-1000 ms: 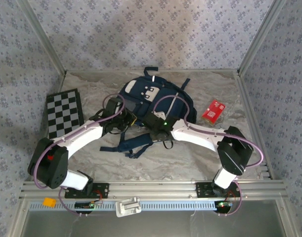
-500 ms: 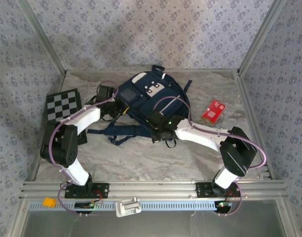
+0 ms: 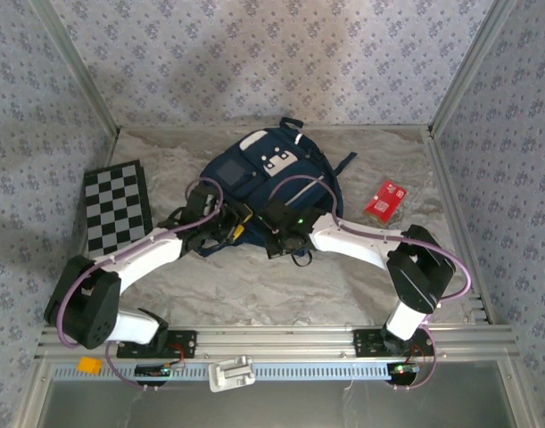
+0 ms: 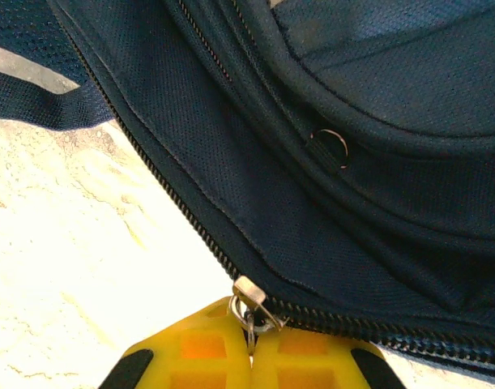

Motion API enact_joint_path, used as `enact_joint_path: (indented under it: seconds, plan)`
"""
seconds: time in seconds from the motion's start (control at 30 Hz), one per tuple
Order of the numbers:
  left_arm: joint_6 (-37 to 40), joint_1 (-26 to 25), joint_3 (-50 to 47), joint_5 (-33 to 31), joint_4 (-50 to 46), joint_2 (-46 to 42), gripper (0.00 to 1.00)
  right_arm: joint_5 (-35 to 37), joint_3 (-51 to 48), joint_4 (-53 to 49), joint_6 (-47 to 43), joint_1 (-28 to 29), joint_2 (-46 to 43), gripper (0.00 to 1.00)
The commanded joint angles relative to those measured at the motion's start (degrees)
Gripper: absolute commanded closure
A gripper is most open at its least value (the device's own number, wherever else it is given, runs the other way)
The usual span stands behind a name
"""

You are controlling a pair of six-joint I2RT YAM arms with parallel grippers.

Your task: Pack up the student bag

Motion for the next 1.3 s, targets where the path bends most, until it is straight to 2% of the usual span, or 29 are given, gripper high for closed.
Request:
enact_joint_path:
  seconds: [0.0,0.27,0.4,0.47,0.53,0.7,0.83,0.93,1.13,1.27]
  plan:
    - [-7.3,-2.1,0.4,-4.3,4.6,1.4,0.48,-0.8,-0.3,1.8,-0.4,0.9,0.1,1.00]
    - [-13.6,-6.0,1.2,-5.8,7.4,7.2,0.51,-0.1,-0.2,2.2,0.0,1.3,0.8,1.00]
    - [-16.9,-7.1,0.5,-7.0,8.1,9.5,0.56,-0.1,-0.1,2.3,0.1,1.5,1.0,1.00]
    - [-17.6,-7.3,1.0,-6.6,9.3,11.1,0.63,-0.1,0.4,2.1,0.0,1.5,1.3,1.00]
    - [-17.7,-7.2,1.9,-6.4,8.8,12.3,0.76,0.1,0.6,1.5,-0.1,1.6,1.5,1.00]
    - [-14.6,-6.8,2.4,-9.6,6.0,10.9,1.00,1.8,1.5,-0.5,-0.2,1.7,1.3,1.00]
    - [-9.1,-5.2,3.8,-10.2,2.0,8.6,1.00,2.9,2.7,-5.2,0.7,1.4,0.0,1.00]
    - [-4.4,-2.0,3.5,-10.1,0.1,6.8,1.00,4.0,1.6,-9.0,1.6,1.0,-2.7,1.00]
    - [4.0,6.3,6.3,-2.9,-1.7,8.1,1.00,4.2,-5.3,-14.5,2.8,-2.6,-8.4,1.00]
    - [6.3,8.0,9.7,0.7,0.1,10.9,1.00,5.5,-6.2,-14.5,-0.2,-3.4,-10.3,1.00]
